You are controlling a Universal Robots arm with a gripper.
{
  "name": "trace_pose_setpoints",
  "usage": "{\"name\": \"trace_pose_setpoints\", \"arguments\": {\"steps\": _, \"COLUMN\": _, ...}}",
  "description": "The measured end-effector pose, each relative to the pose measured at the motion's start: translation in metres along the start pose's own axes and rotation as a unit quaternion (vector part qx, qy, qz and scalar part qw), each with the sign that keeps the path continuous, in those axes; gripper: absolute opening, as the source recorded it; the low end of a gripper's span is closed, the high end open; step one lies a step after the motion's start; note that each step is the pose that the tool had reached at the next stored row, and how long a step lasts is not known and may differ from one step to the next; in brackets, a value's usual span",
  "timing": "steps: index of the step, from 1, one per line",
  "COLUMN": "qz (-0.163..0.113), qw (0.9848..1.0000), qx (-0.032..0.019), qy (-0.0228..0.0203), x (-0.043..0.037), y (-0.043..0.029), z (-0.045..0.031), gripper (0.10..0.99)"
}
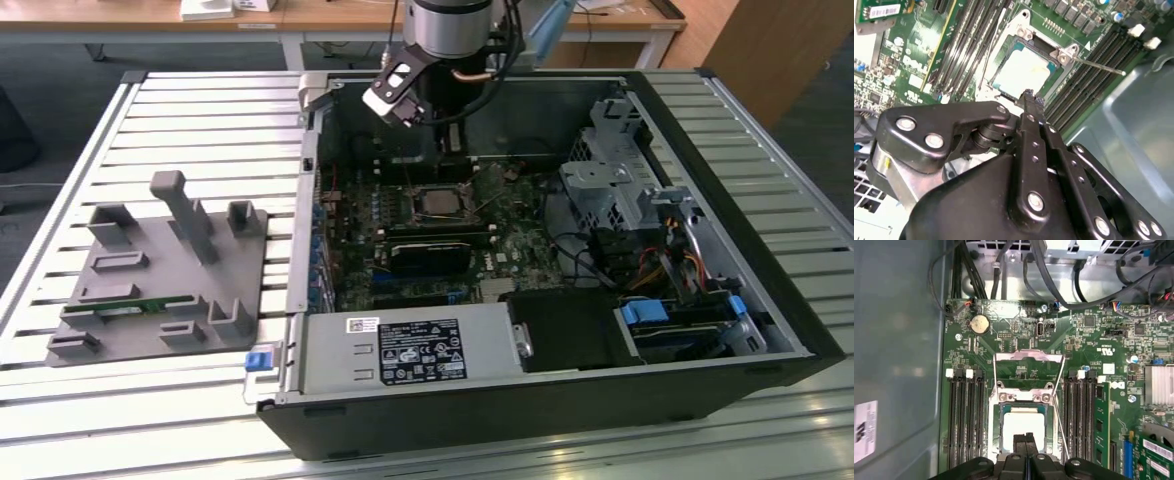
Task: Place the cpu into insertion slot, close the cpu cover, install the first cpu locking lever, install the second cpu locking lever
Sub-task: 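Close the cpu cover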
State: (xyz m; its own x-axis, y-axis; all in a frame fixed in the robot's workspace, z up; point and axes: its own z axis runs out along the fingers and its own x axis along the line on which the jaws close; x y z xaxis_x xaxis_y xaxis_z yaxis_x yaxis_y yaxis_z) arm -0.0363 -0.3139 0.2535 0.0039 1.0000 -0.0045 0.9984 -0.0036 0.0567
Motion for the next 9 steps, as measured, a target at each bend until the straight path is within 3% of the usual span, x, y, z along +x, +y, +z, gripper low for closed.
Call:
{"name": "trace_pose_setpoints", "arguments": {"steps": 3, "qz": 0.0, "qw": 1.0, "qx": 0.0001, "qy": 0.0049, "x": 0.0, "y": 0.0003, "z": -0.0055, "gripper": 0.106}}
{"name": "trace_pose_setpoints", "arguments": {"steps": 9, "qz": 0.001, "qw": 0.9999, "qx": 0.0002, "qy": 0.014, "x": -0.008, "y": 0.0004, "z": -0.006, "gripper": 0.106}}
